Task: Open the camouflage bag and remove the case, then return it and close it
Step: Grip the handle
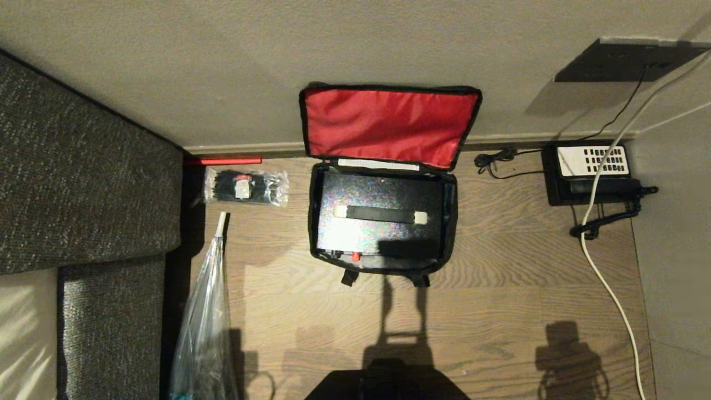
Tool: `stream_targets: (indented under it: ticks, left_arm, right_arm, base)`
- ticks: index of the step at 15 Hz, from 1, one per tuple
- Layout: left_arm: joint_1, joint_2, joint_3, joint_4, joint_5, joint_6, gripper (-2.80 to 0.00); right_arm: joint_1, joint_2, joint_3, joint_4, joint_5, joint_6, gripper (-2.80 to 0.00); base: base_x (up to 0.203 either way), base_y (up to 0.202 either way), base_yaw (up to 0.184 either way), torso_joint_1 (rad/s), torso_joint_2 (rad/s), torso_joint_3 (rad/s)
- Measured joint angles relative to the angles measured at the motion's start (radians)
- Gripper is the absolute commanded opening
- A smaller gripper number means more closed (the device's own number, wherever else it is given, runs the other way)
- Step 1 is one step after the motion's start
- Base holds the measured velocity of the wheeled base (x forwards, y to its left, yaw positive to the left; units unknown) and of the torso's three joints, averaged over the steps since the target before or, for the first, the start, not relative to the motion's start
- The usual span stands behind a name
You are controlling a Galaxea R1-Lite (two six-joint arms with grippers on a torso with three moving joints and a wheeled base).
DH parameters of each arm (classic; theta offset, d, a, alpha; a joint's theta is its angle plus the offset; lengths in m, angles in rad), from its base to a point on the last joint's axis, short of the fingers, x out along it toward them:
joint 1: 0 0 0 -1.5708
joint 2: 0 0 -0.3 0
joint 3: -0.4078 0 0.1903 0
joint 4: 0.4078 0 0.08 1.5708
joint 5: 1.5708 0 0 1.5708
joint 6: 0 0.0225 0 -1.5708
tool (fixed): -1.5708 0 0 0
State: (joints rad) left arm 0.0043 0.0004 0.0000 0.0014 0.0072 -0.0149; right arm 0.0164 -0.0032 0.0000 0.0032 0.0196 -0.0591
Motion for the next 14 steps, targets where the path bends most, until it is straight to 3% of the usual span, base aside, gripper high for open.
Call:
stream_targets:
  ticks: [14]
  left_arm:
    - [0.0,0.0,0.0,0.0,0.0,0.001,-2.8]
  right_arm:
    - [0.0,0.0,0.0,0.0,0.0,0.0,-2.8]
  base:
    - [0.0,0.0,0.0,0.0,0.0,0.0]
